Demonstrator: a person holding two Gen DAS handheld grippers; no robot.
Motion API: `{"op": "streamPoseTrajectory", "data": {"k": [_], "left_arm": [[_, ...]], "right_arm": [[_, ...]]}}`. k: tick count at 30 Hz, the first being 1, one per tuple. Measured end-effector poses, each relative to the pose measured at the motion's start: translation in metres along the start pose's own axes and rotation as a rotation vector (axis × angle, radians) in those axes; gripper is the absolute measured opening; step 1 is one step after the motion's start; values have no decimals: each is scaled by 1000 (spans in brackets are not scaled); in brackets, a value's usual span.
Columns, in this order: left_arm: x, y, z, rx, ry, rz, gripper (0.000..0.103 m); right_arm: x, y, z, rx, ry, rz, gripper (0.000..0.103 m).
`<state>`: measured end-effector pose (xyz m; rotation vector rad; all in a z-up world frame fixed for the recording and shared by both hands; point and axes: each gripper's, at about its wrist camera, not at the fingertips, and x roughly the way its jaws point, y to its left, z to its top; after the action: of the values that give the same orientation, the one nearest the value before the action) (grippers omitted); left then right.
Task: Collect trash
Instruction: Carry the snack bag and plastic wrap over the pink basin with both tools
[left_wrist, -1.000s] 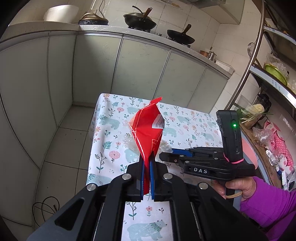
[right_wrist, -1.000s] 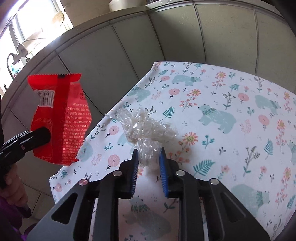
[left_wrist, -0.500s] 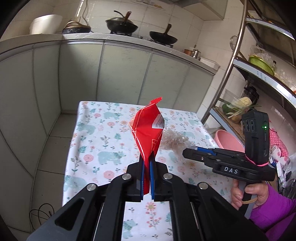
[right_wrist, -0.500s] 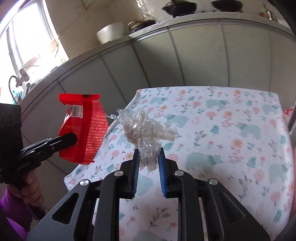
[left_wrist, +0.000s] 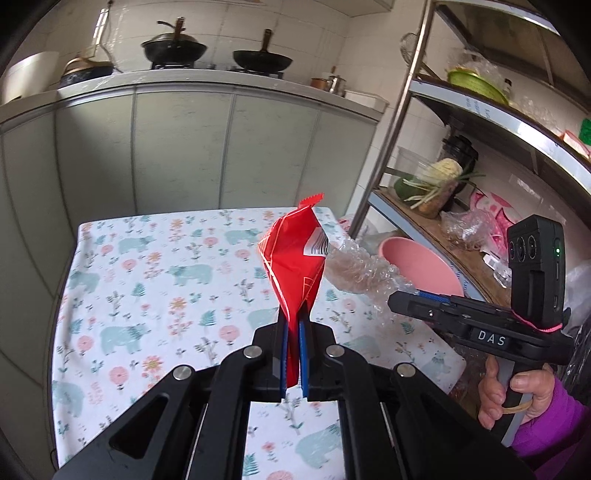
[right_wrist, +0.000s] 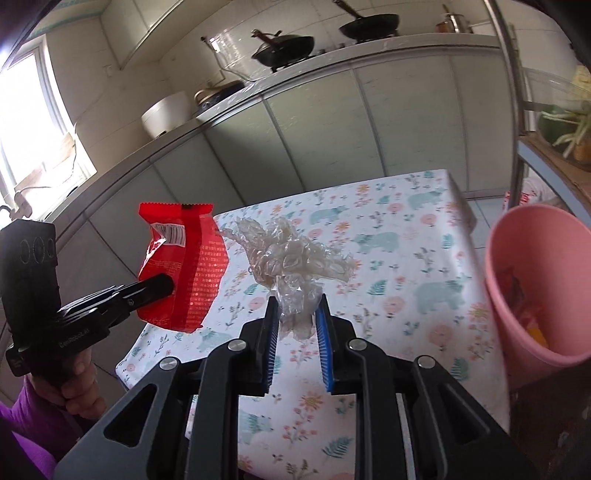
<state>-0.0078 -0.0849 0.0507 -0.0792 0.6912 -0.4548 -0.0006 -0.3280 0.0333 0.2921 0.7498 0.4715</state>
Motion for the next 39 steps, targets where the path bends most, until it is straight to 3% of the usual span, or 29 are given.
{"op": "streamPoseTrajectory", "data": {"k": [10, 39], "left_arm": [[18, -33, 4, 44, 5, -25, 4], [41, -67, 4, 102, 41, -23, 4]], "right_arm": [[-24, -16, -7, 25, -34, -41, 20], [-68, -32, -24, 74, -91, -124, 20]]}}
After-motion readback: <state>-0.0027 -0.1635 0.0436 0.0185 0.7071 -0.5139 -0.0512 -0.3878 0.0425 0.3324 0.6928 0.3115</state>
